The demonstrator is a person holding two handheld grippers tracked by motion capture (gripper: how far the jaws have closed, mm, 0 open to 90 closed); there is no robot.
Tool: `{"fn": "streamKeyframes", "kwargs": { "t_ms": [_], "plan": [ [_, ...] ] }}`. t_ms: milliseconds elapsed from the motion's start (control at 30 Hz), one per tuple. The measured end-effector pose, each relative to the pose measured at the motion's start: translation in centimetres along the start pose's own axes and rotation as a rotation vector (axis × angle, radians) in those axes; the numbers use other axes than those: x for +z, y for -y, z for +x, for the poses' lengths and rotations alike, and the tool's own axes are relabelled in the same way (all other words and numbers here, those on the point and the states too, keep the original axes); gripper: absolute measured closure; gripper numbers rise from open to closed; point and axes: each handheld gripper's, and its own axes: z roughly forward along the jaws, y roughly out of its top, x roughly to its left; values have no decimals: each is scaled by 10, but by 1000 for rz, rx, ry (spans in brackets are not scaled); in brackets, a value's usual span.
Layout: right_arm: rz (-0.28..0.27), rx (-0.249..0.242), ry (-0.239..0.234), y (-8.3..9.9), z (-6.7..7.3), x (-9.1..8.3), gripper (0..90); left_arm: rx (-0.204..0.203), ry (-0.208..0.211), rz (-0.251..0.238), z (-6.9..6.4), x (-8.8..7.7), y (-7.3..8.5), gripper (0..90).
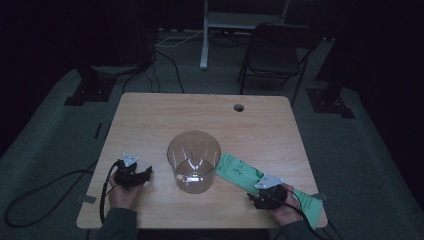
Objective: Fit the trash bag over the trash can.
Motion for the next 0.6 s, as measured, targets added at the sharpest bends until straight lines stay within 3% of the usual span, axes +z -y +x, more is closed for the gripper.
{"fn": "streamKeyframes", "kwargs": {
  "t_ms": [433,600],
  "plan": [
    [8,44,12,-4,-26,14,453,0,-1,2,0,0,0,305],
    [3,68,-32,-6,-37,18,538,0,-2,1,0,0,0,305]
  ]
}}
